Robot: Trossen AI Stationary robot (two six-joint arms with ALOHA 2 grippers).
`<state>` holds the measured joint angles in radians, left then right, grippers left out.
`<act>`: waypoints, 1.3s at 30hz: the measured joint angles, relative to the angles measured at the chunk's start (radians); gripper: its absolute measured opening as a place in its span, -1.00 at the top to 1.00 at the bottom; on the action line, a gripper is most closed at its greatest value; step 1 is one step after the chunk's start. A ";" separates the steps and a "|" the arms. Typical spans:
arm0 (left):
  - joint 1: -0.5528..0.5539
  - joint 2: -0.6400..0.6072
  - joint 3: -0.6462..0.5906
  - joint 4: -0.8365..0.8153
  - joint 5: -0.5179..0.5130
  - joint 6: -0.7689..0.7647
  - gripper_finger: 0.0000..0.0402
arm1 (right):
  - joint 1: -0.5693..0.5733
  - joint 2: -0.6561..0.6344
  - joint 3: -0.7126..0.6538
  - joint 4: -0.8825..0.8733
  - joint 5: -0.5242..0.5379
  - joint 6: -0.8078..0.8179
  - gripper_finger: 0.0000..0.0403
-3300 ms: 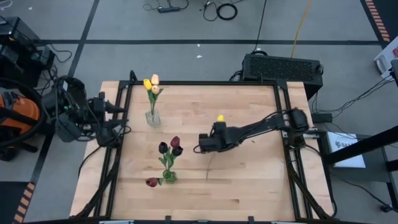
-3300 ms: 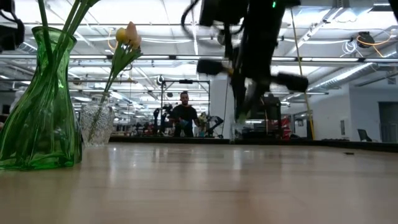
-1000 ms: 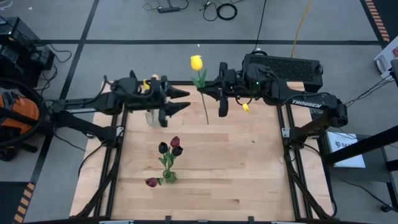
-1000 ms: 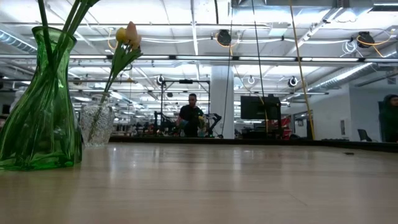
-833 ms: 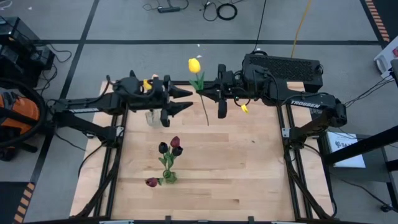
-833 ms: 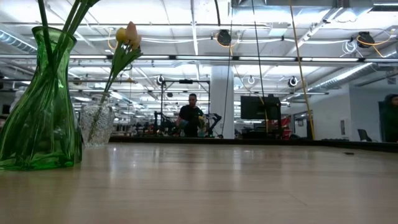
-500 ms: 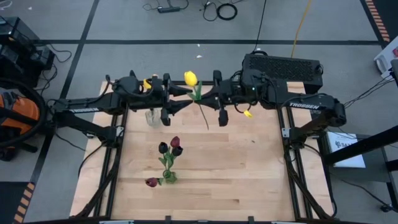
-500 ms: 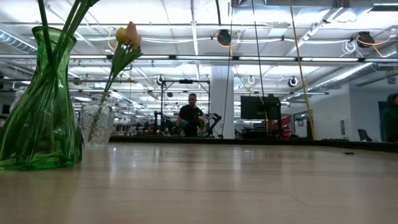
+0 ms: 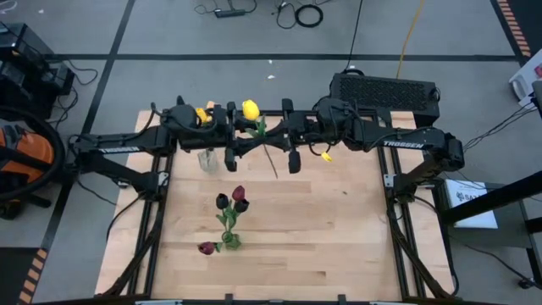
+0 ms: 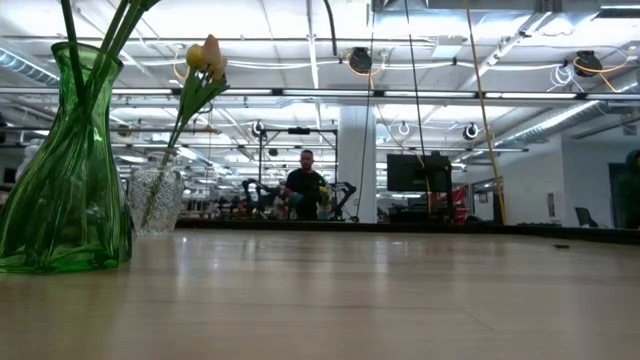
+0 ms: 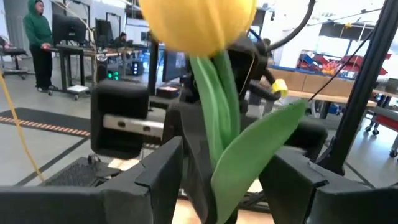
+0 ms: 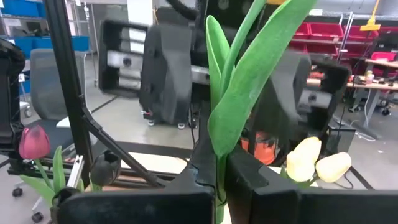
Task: Sort flowers into vase by color
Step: Put the yellow tulip into the transparent vase
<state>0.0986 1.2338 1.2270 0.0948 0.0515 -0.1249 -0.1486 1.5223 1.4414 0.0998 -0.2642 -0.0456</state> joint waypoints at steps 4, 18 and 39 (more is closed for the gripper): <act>0.000 0.017 0.000 0.001 0.000 0.000 0.01 | 0.000 0.000 0.000 0.002 0.000 0.000 0.98; 0.007 0.013 0.000 0.005 -0.001 0.036 0.92 | -0.001 0.000 0.000 -0.017 0.008 0.001 0.98; 0.014 -0.010 0.000 -0.029 -0.025 0.062 0.93 | -0.028 -0.019 0.001 -0.093 0.080 0.136 0.28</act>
<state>0.1125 1.2237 1.2266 0.0659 0.0265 -0.0631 -0.1762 1.5033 1.4425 0.0069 -0.1844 0.0908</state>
